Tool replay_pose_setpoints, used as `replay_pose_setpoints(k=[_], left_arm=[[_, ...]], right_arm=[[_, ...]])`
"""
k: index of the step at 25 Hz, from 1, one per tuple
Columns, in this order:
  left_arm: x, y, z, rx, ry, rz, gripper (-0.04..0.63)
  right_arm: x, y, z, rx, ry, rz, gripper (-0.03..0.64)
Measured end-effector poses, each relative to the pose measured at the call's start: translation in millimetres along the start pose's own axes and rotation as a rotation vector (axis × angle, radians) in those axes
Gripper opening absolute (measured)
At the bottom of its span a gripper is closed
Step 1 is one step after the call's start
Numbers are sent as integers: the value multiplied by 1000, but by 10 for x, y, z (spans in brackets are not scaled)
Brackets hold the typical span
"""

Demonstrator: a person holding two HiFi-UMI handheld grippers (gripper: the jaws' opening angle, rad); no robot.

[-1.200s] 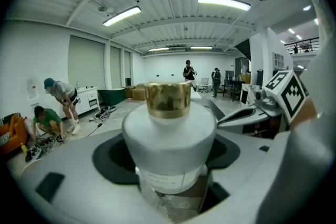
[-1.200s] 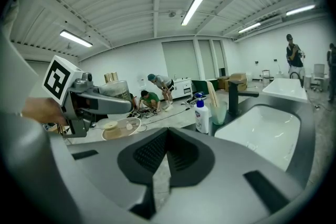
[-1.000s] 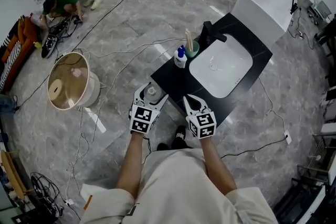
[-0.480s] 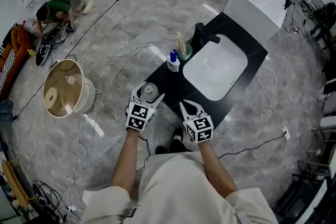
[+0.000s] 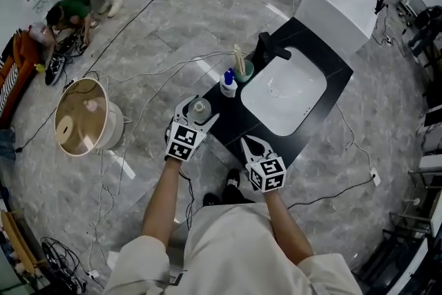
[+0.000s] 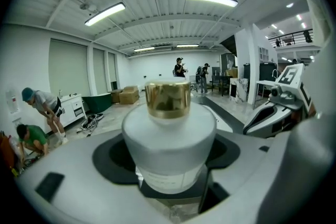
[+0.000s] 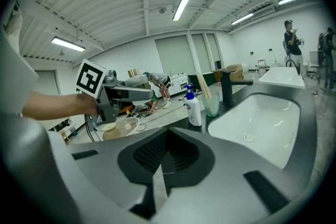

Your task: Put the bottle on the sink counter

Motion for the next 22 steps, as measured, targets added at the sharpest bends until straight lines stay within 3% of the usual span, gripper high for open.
replay_pose_setpoints(k=[14, 22], left_arm=[[-10, -223, 444, -9, 13, -5, 339], [-261, -291, 670, 0, 15, -38, 339]], right_arm=[[-203, 219, -212, -58, -41, 28, 5], [-355, 352, -386, -104, -81, 30, 5]])
Point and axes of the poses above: the fingertips, and each gripper's own axes: z forward along the fingers, y to its right, x out of its top, the point moved 5 cm from there along -z, backward along the fingers, and after that the axes turned 13 degrees about z, right-handed, at the moved point
